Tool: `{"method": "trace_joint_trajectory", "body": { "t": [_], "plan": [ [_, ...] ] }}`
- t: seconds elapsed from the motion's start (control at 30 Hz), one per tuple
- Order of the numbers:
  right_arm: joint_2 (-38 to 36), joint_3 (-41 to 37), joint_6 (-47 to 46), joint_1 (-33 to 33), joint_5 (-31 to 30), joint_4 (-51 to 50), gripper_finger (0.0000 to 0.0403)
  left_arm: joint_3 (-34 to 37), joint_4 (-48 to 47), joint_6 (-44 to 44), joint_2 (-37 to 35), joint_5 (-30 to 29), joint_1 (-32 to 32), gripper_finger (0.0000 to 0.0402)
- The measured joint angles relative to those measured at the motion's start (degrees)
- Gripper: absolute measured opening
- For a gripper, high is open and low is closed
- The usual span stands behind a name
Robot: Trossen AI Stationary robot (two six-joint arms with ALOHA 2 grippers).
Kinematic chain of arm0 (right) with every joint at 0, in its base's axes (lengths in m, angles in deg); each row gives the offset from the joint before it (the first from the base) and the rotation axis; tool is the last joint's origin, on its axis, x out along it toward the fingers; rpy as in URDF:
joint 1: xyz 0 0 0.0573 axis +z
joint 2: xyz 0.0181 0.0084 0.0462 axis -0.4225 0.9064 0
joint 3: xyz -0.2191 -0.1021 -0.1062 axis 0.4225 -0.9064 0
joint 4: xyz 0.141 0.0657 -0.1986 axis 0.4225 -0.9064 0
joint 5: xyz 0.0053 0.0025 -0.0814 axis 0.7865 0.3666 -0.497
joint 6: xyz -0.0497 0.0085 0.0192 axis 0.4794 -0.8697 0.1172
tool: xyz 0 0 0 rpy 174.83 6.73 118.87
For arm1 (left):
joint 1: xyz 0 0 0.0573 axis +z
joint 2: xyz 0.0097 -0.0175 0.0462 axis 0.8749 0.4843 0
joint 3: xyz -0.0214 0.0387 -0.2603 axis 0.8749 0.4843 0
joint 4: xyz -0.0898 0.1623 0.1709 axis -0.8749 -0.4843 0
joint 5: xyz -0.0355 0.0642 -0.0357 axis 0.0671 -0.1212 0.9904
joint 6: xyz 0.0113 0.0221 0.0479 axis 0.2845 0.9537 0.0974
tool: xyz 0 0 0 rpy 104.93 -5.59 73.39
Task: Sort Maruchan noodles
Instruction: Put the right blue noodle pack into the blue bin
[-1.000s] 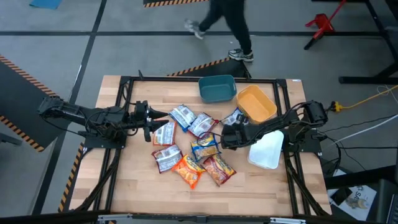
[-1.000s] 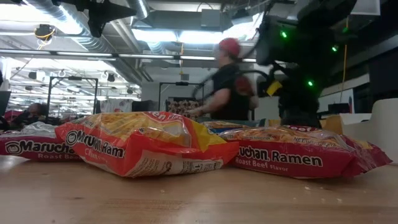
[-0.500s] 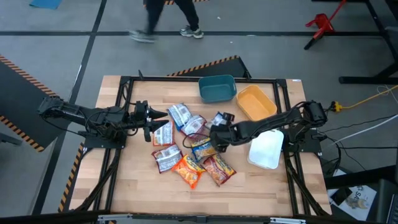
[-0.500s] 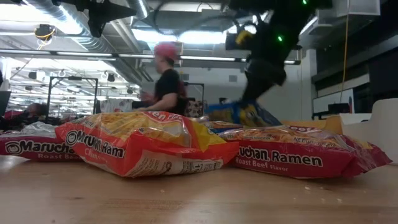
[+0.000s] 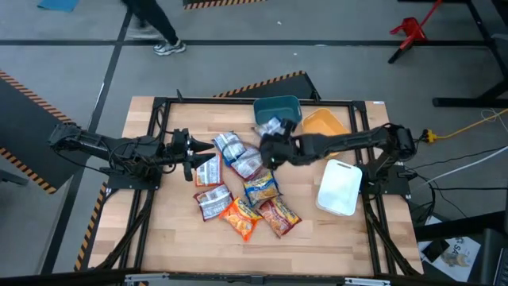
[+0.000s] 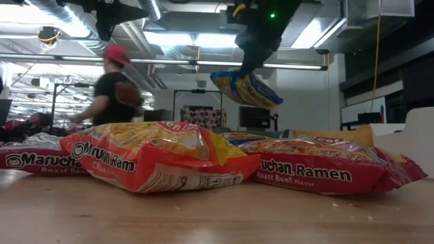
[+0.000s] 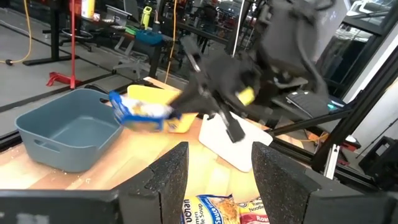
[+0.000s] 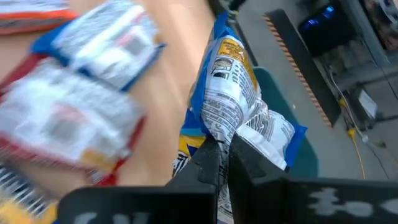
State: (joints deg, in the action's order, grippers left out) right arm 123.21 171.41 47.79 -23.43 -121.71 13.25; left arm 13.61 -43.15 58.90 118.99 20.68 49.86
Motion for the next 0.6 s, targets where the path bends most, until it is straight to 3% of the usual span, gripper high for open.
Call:
{"method": "trace_joint_trajectory", "body": {
  "t": [0.27, 0.6],
  "plan": [
    [0.0, 0.29, 0.03, -9.16, -0.84, 0.76, 0.0, 0.0, -0.73, 0.78, 0.0, 0.0, 0.0, 0.017],
    [3.26, -0.18, 0.0, -16.4, 3.96, 3.46, 0.0, 0.02, -0.71, 2.58, 0.0, -0.51, -0.01, 0.017]
  ]
}}
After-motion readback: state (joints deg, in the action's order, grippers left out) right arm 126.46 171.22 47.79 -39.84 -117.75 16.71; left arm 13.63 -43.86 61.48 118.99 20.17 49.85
